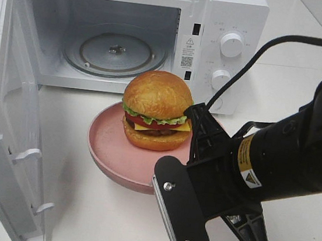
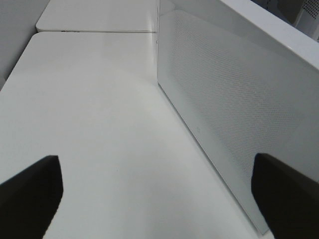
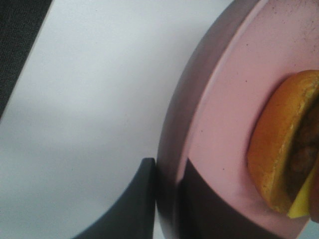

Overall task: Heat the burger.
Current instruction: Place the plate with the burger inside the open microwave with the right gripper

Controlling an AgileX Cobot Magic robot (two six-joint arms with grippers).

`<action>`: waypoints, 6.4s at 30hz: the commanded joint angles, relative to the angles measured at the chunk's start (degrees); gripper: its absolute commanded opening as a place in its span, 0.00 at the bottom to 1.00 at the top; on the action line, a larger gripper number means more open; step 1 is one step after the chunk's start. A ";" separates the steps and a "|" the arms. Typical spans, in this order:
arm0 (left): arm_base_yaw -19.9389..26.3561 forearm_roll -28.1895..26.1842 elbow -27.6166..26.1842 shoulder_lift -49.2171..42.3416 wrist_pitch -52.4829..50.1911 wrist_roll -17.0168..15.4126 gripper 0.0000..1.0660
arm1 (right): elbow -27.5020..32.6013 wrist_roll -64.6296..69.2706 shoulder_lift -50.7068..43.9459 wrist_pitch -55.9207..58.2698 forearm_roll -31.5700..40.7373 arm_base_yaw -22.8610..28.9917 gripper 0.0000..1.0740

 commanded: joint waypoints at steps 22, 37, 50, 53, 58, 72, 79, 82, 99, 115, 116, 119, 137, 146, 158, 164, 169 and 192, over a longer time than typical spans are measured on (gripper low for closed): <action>-0.40 -0.11 0.29 -1.20 -0.23 0.06 0.92 | -4.01 -30.77 -0.40 -3.15 23.26 -8.19 0.00; -0.40 -0.11 0.29 -1.20 -0.23 0.06 0.92 | -4.01 -28.76 -0.40 -5.79 20.05 -8.14 0.00; -0.40 0.00 0.29 -1.20 -0.23 0.06 0.92 | -7.39 -27.79 3.27 -6.25 20.28 -8.14 0.00; -0.40 0.00 0.29 -1.20 -0.23 0.06 0.92 | -8.59 -27.79 4.58 -6.19 20.23 -8.14 0.00; -0.40 0.00 0.29 -1.20 -0.23 0.06 0.92 | -10.77 -27.79 7.16 -6.76 19.88 -8.08 0.00; -0.40 0.00 0.29 -1.20 -0.23 0.06 0.92 | -17.02 -25.10 13.64 -9.63 17.76 -8.08 0.00; -0.40 0.00 0.29 -1.20 -0.23 0.06 0.92 | -21.37 -20.11 17.25 -9.63 12.61 -8.14 0.00; -0.40 0.00 0.29 -1.20 -0.23 0.06 0.92 | -23.32 -18.22 18.91 -9.45 9.40 -8.14 0.00; -0.40 0.00 0.29 -1.20 -0.23 0.06 0.92 | -30.94 -15.70 25.38 -9.05 5.39 -8.14 0.00; -0.40 0.00 0.29 -1.20 -0.23 0.06 0.92 | -40.16 -14.32 31.86 -7.16 4.18 -10.08 0.00; -0.40 0.00 0.29 -1.20 -0.23 0.06 0.92 | -40.16 -14.32 31.86 -7.16 4.18 -10.08 0.00; -0.40 0.00 0.29 -1.20 -0.23 0.06 0.92 | -42.63 -13.75 33.46 -5.61 4.18 -10.14 0.00; -0.40 0.00 0.29 -1.20 -0.23 0.06 0.92 | -53.86 -8.71 40.85 -3.78 2.58 -10.14 0.00; -0.40 -0.06 0.29 -1.20 -0.23 0.06 0.92 | -59.36 -8.08 43.83 -1.83 2.52 -11.69 0.00; -0.40 0.06 0.29 -1.20 -0.23 0.00 0.92 | -65.49 -7.51 47.50 0.29 2.01 -12.78 0.00; -0.40 0.17 0.29 -1.20 -0.23 0.00 0.92 | -68.58 -7.39 49.50 1.55 1.72 -12.78 0.00; -0.40 0.34 0.29 -1.20 -0.23 0.00 0.92 | -69.33 -7.39 50.25 1.15 1.60 -12.66 0.00; -0.40 0.69 0.29 -1.20 -0.23 0.00 0.92 | -69.33 -3.72 50.94 3.32 2.35 -12.66 0.17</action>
